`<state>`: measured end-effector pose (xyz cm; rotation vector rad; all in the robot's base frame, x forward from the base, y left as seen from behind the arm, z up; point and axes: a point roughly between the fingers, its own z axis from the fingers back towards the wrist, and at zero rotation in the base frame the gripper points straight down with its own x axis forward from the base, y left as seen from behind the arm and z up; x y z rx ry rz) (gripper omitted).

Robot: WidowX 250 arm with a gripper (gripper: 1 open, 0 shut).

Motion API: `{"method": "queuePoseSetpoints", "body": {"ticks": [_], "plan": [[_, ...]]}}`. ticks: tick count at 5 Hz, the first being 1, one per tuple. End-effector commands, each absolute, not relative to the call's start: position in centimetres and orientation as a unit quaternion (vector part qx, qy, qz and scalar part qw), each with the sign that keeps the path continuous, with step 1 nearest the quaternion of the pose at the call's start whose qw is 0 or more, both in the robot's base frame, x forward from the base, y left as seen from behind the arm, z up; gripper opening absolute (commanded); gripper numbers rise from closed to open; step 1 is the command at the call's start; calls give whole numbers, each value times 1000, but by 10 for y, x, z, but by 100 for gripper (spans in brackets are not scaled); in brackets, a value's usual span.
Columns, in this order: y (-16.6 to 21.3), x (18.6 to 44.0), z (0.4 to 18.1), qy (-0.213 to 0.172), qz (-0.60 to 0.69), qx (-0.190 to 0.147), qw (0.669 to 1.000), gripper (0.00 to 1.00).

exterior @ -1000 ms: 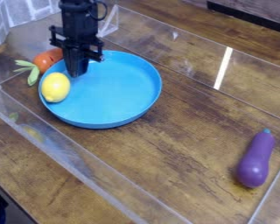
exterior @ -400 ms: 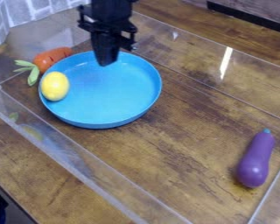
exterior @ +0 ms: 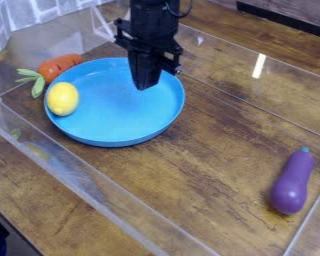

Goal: Remove the lemon from the blue tray and put it on the table

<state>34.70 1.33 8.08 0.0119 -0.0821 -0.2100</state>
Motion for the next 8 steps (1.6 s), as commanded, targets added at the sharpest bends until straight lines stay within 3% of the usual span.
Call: {"method": "queuePoseSetpoints", "body": {"ticks": [1,4,6,8], "plan": [[0,347,84,-61,-121,5,991,0],[-46,348,69,-41,-150,-2,988,0],[-46,326,37,-14,-197,-12,980,0],[-54,332,29,0,-187,-21,982,0]]}}
